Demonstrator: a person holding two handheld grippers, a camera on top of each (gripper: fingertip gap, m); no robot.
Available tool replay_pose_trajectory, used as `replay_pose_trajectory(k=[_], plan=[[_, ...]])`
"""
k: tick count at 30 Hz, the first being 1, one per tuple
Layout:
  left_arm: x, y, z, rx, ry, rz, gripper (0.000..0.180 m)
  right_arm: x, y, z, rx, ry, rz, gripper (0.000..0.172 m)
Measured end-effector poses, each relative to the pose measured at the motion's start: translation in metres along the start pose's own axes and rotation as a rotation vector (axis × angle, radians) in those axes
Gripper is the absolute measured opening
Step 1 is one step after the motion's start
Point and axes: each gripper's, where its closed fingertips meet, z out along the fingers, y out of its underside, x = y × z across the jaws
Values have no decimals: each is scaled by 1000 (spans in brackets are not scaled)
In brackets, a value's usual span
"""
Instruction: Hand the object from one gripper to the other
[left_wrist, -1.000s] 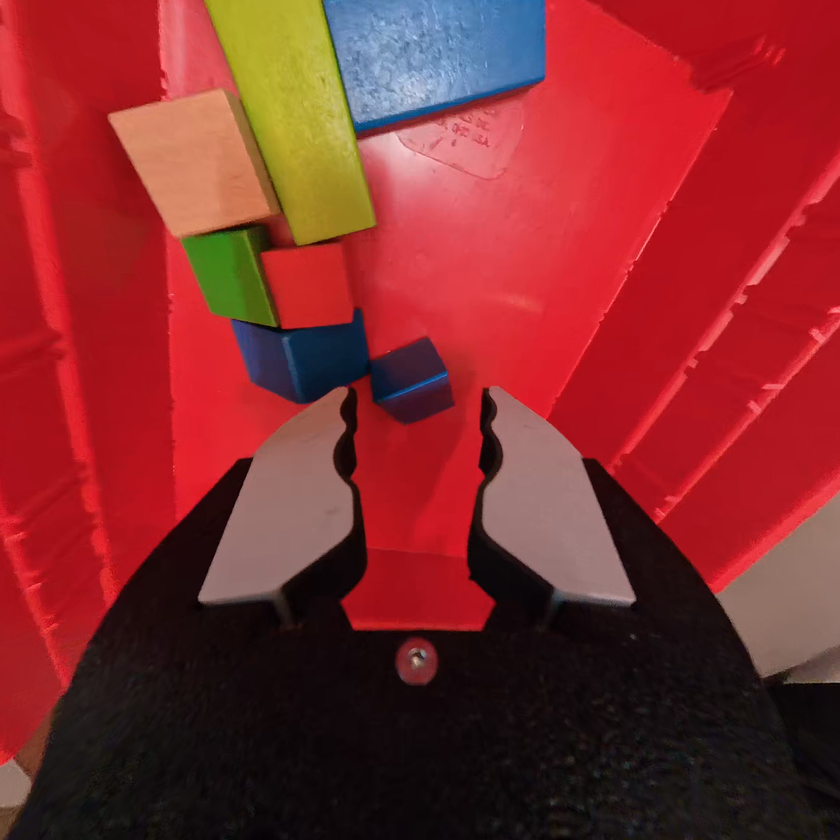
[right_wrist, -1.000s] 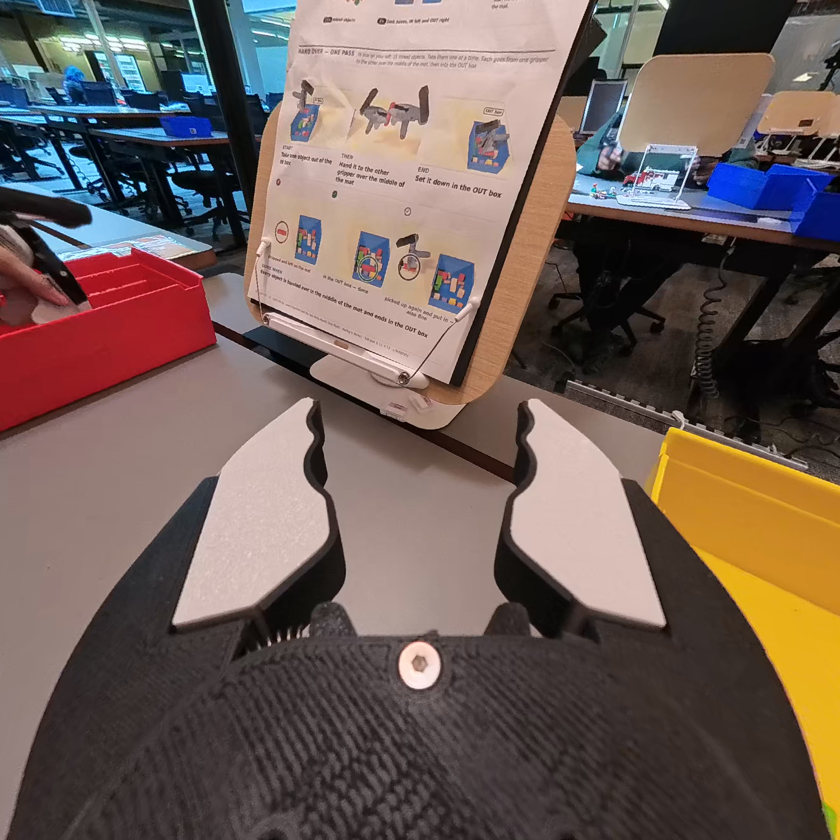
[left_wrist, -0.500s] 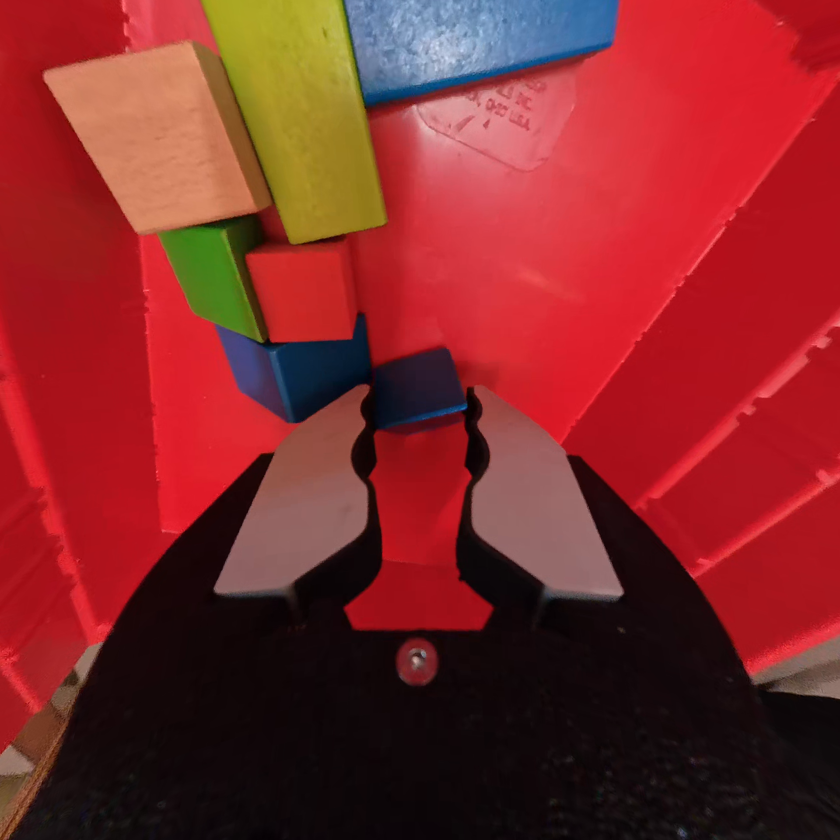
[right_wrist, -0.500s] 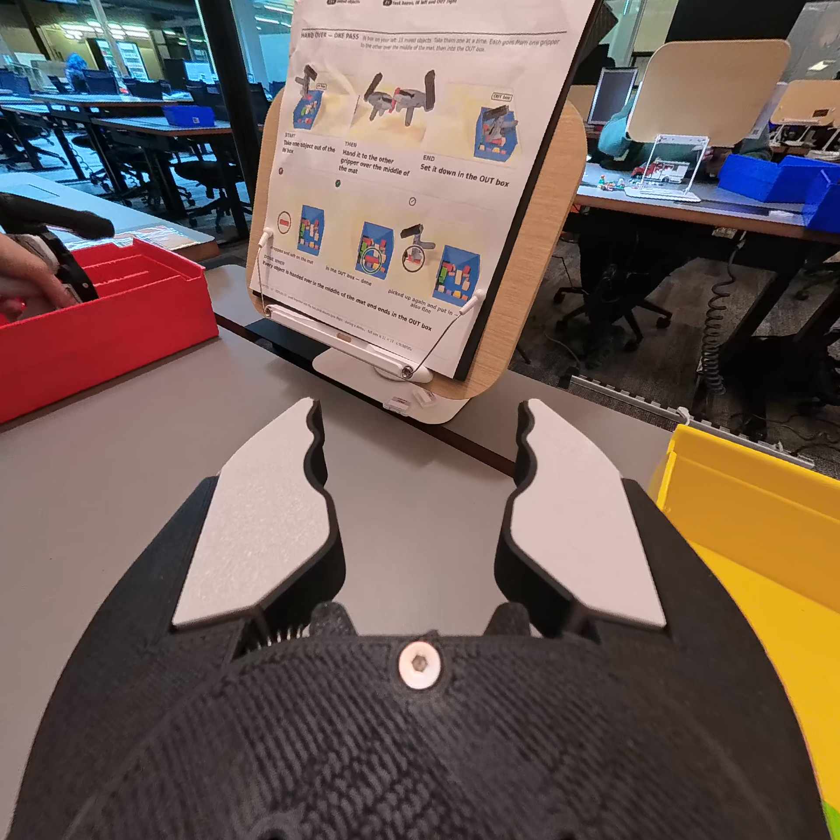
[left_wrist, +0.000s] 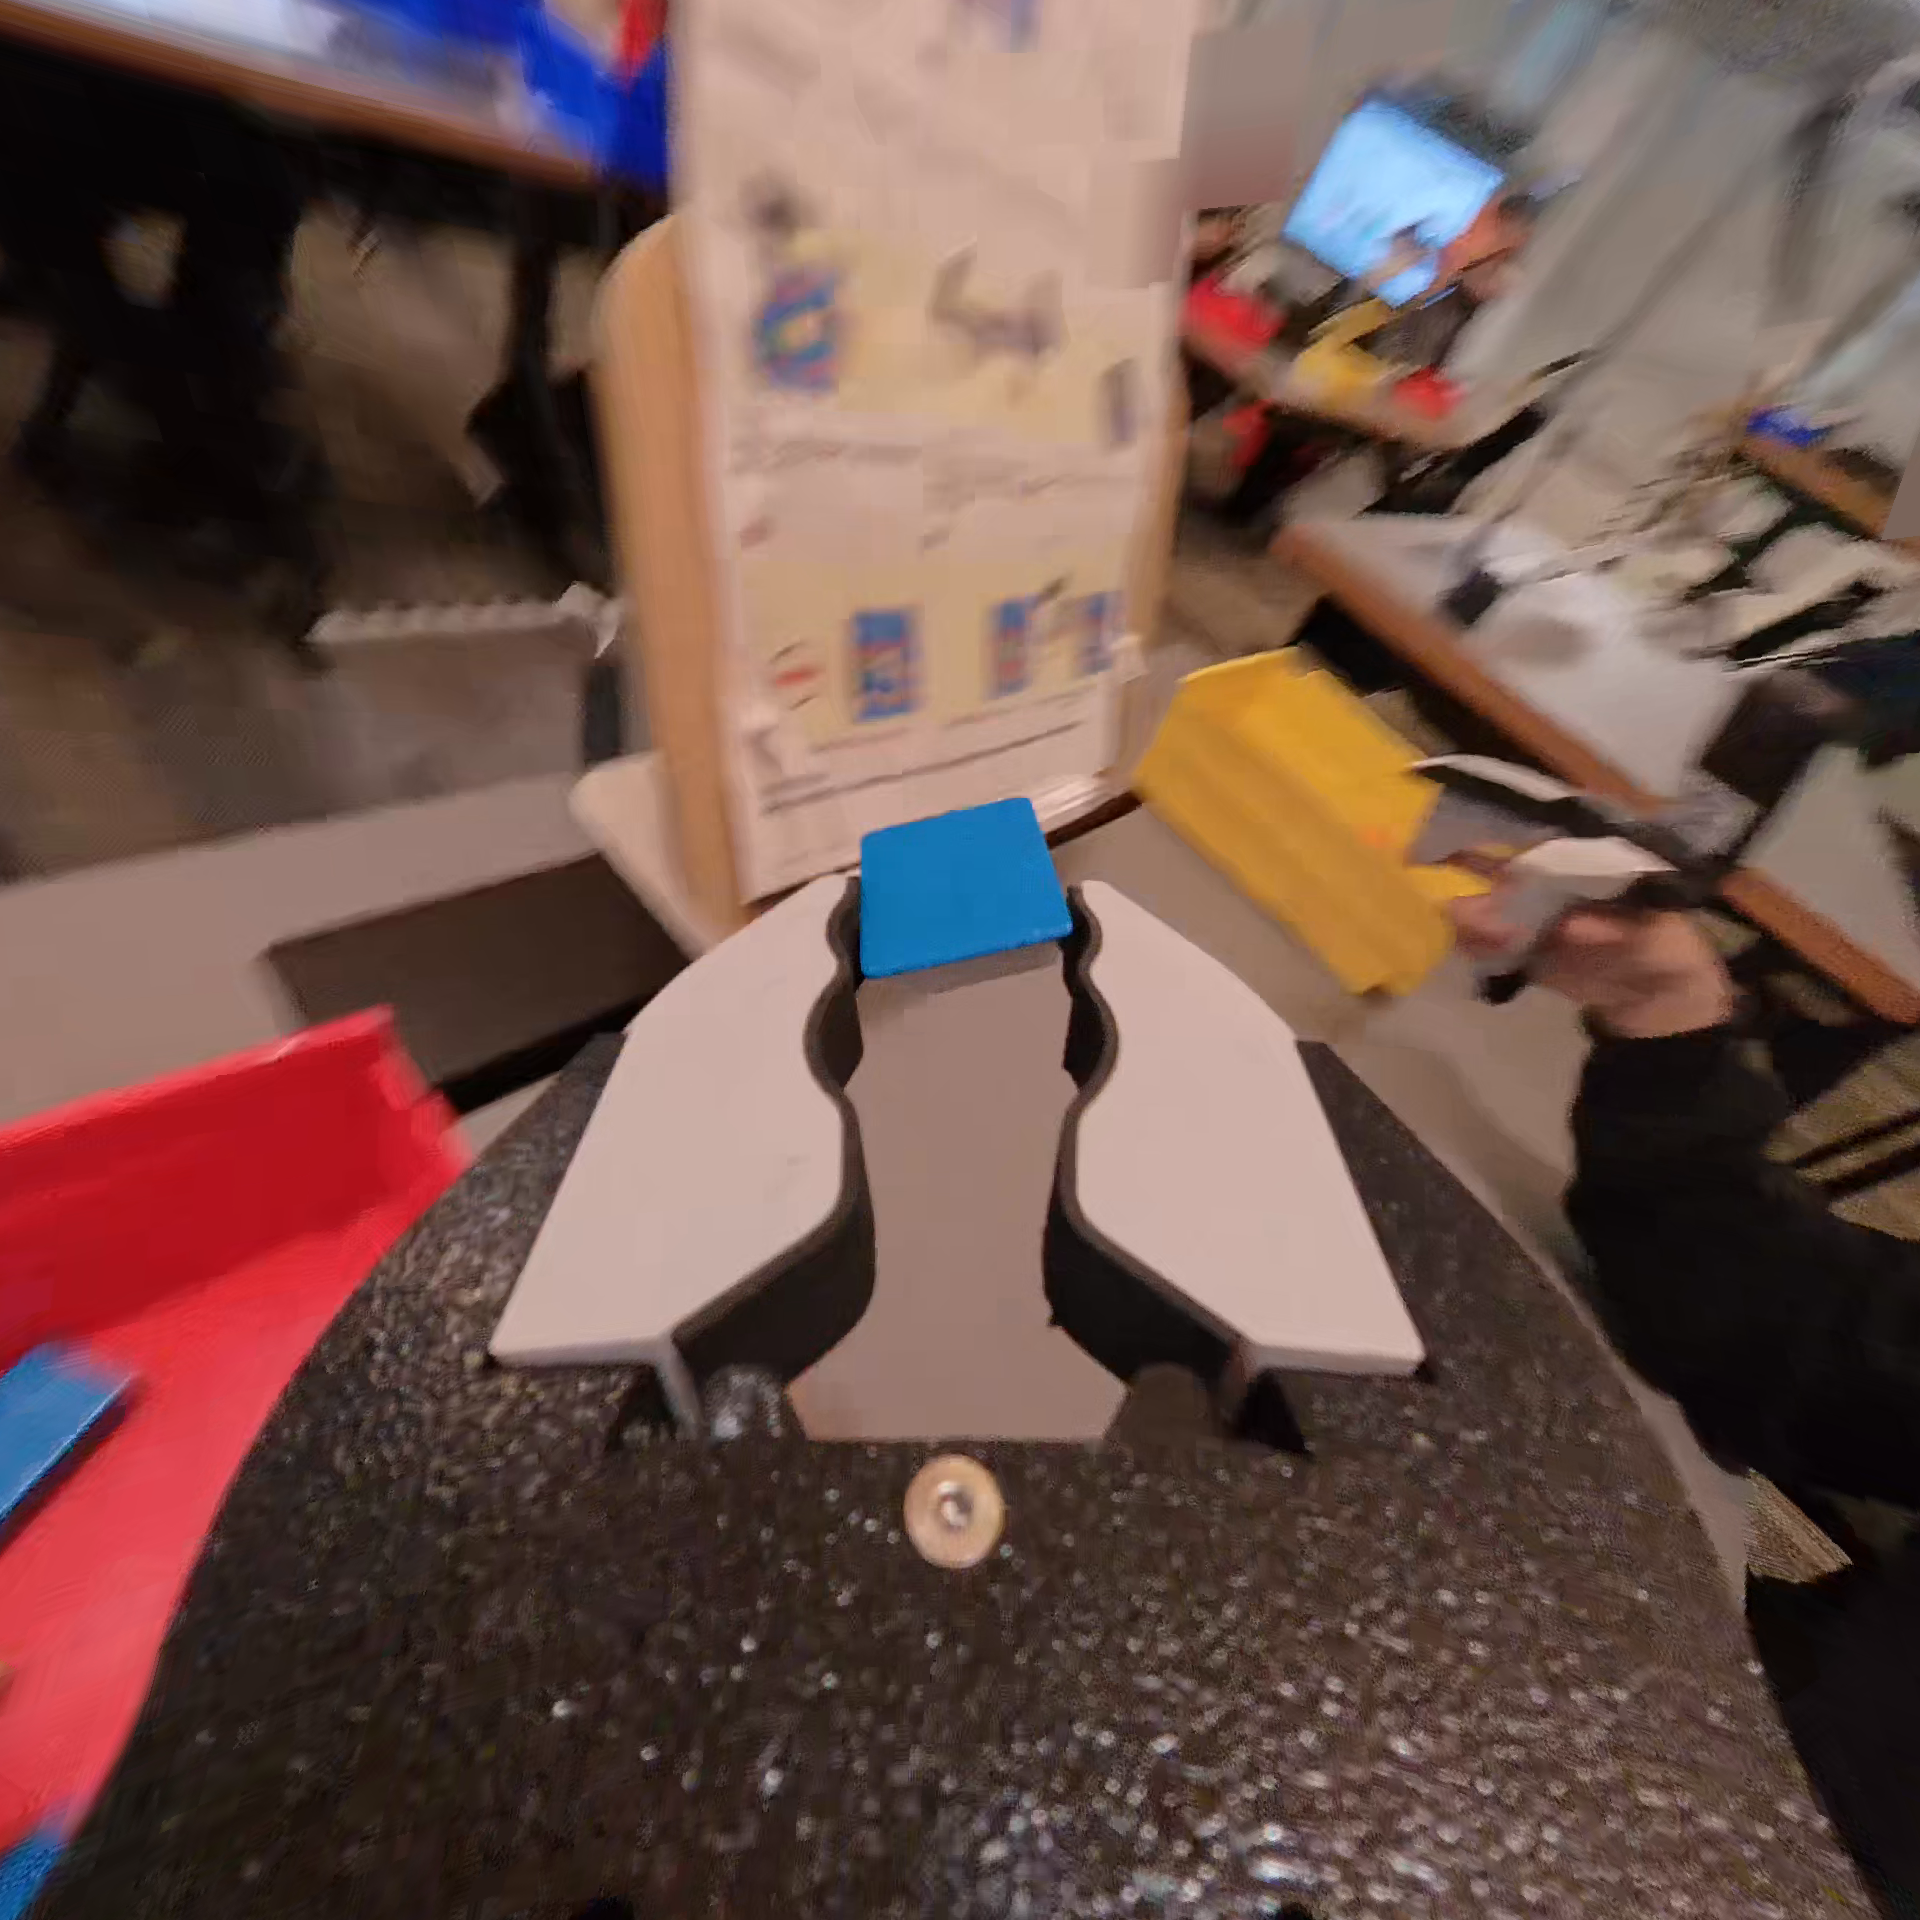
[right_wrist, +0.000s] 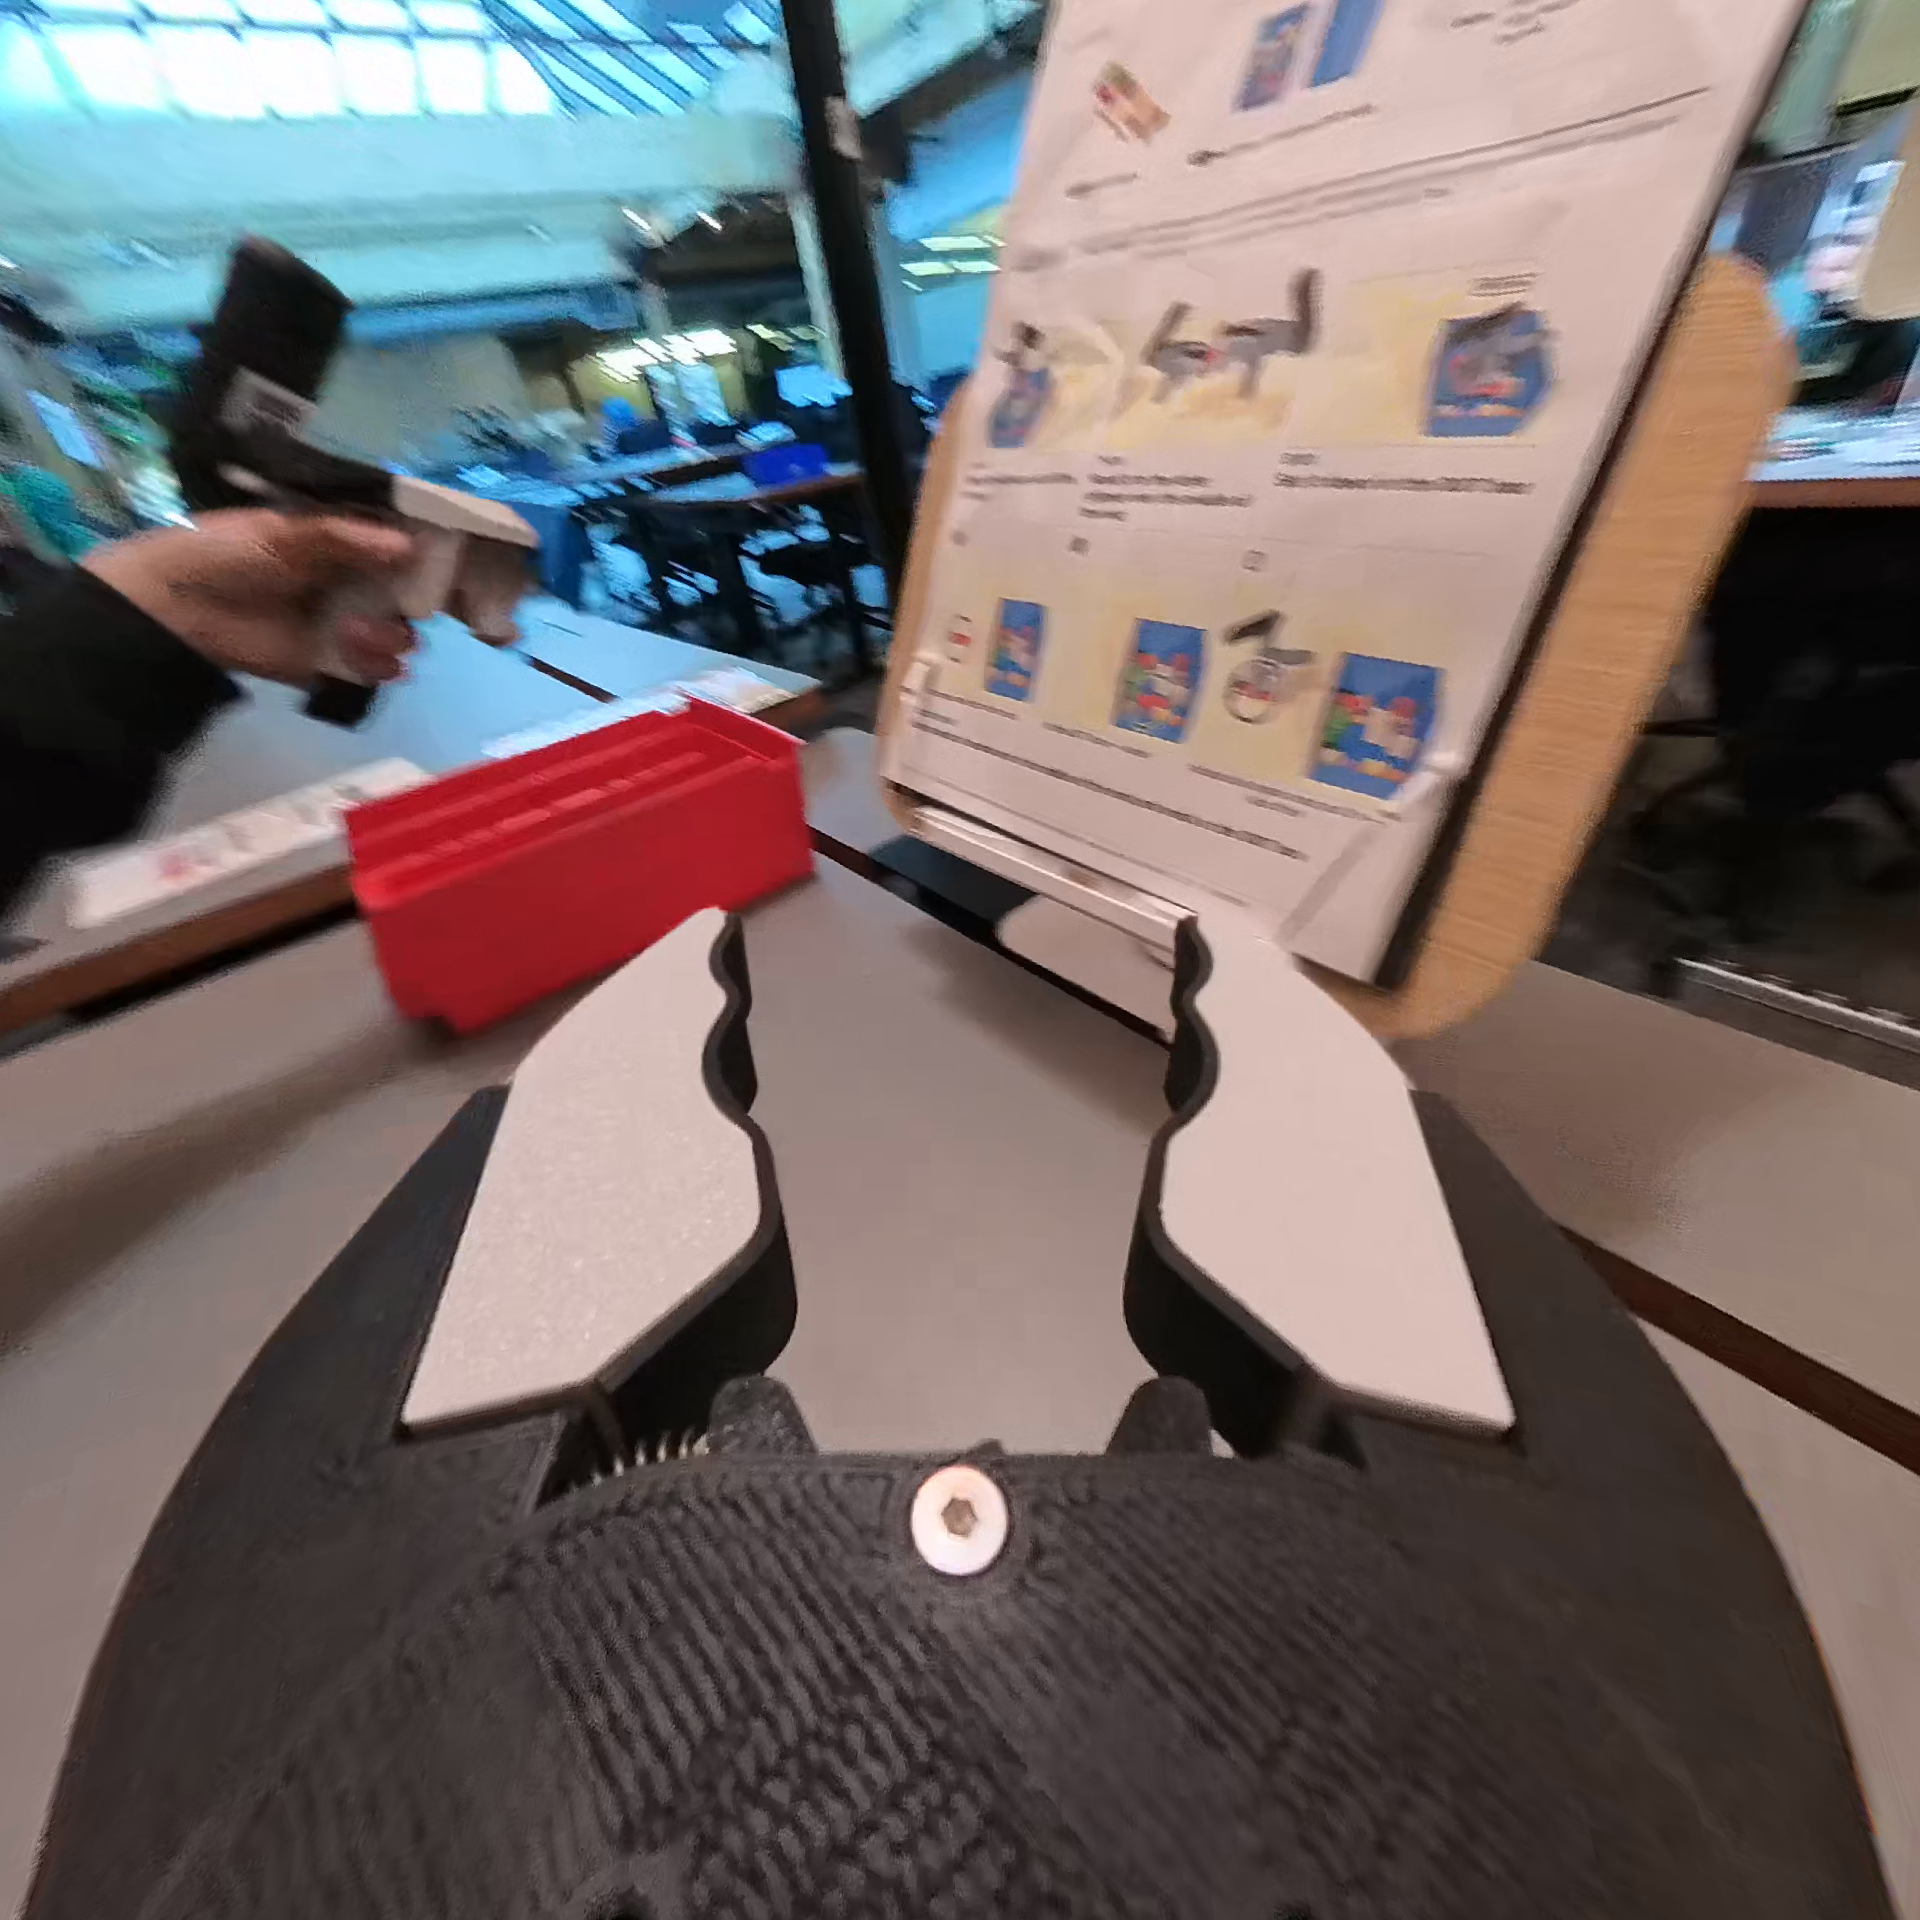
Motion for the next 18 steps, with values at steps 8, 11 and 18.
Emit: replay_pose_trajectory(k=[8,11,18], plan=[[167,27,37,367,486,307,35,-106,-2,29,49,-434,101,77],[203,48,55,438,559,396,35,-134,-1,31,65,-569,170,73],[241,66,70,532,700,414,36,-148,5,34,76,-634,150,67]])
